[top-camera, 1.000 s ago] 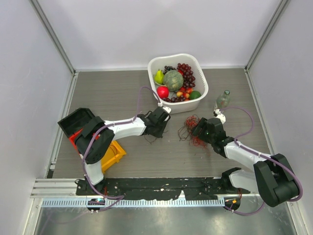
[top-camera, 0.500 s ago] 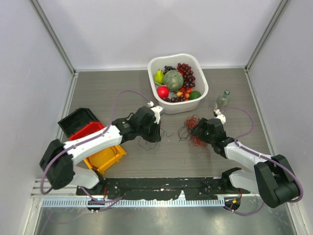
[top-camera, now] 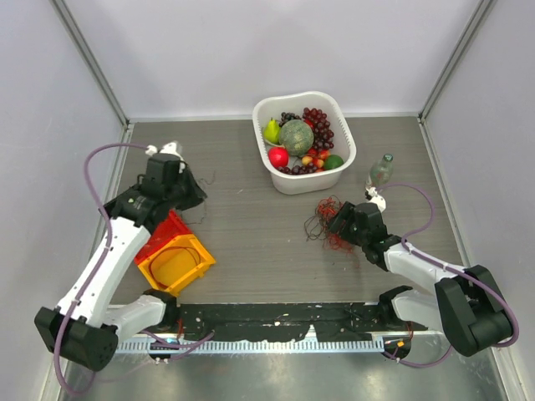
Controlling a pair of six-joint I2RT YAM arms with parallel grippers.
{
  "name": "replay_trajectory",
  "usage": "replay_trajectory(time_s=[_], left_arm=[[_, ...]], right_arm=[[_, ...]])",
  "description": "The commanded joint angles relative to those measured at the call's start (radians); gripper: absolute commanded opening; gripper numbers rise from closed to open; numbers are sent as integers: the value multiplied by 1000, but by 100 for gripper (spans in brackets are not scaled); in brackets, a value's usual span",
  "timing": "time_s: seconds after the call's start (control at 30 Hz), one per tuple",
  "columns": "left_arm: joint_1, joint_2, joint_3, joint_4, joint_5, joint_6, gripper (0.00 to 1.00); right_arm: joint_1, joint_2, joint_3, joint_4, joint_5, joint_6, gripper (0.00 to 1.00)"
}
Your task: Untangle the cables
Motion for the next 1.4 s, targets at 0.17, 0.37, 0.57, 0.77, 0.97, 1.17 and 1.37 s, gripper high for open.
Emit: replay_trajectory(time_s=[0.17, 0.37, 0.57, 0.77, 0.97, 1.17, 1.37], left_arm=[[169, -80, 47, -246, -239, -207, 0], [223, -105, -16, -248, -414, -291, 0], [355, -50, -80, -234, -339, -388, 0], [442, 27, -123, -254, -272, -468, 0], [454, -1, -195, -180, -291, -492, 0], [522, 73, -218, -149, -175, -523, 0], [600, 140, -231, -83, -149, -525, 3]], right_arm=[[1, -4, -23, -46, -27, -16, 68], [1, -1, -23, -46, -28, -19, 68], [1, -3, -23, -46, -27, -18, 68], [-1, 0, -22, -46, -28, -18, 68], [1, 6, -20, -44, -30, -19, 68], [1, 11, -19, -42, -32, -21, 68], [1, 11, -17, -42, -31, -19, 68]])
